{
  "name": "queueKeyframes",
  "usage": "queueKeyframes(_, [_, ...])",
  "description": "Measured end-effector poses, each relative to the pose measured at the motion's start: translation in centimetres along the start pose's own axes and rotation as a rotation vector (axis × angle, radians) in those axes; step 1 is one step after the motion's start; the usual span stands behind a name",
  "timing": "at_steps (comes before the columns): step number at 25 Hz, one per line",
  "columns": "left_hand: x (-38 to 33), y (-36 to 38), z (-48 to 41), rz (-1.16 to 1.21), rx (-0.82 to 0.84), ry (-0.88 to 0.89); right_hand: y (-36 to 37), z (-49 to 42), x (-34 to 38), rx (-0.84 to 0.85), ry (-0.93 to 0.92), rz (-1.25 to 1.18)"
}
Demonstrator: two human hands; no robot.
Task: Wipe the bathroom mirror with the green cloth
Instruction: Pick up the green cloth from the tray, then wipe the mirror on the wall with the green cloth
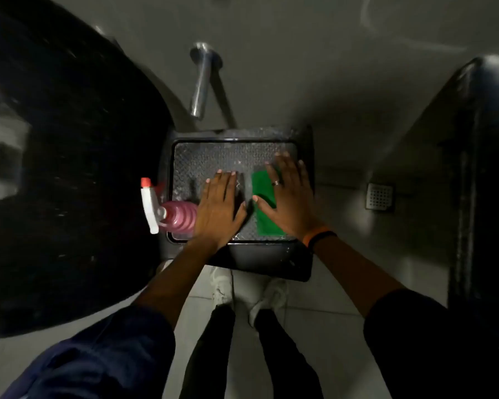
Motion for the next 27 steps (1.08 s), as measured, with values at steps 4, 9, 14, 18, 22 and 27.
queueKeyframes(4, [1.2, 7.5, -0.8, -0.045, 0.059, 0.014, 7.7, 0.1, -3.2, 0.105, -0.012, 0.049])
queueKeyframes(9, [1.4, 10.8, -1.4, -0.093, 0.091, 0.046, 9.2, -0.4, -3.8, -0.131, -0.085, 0.205])
queueKeyframes(14, [0.6, 3.8, -2.0, -0.065, 0.056, 0.061, 3.3, -2.7, -1.7, -0.090, -0.018, 0.084])
queueKeyframes(18, [-2.1, -7.7, -2.9, -0.098, -0.140, 0.124, -8.8, -2.2, 1.0, -0.361, -0.076, 0.103])
queueKeyframes(22, [-6.1, -23.1, -4.0, -0.100, -0.437, 0.173, -24.2, -2.8, 4.9, -0.555, -0.161, 0.044])
queueKeyframes(27, [-11.2, -44.1, -2.6, -0.143, -0.805, 0.239, -45.0, -2.5, 11.6, -0.849, -0.316, 0.057])
Point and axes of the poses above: each hand's wrist, its own z-axis away from the middle knuckle, its own y-axis out of the palm, x = y × z, the point moved 5 cm from there along -z, towards the middle knuckle, and after that the axes turned 11 degrees about -z, right-handed, at the moved point
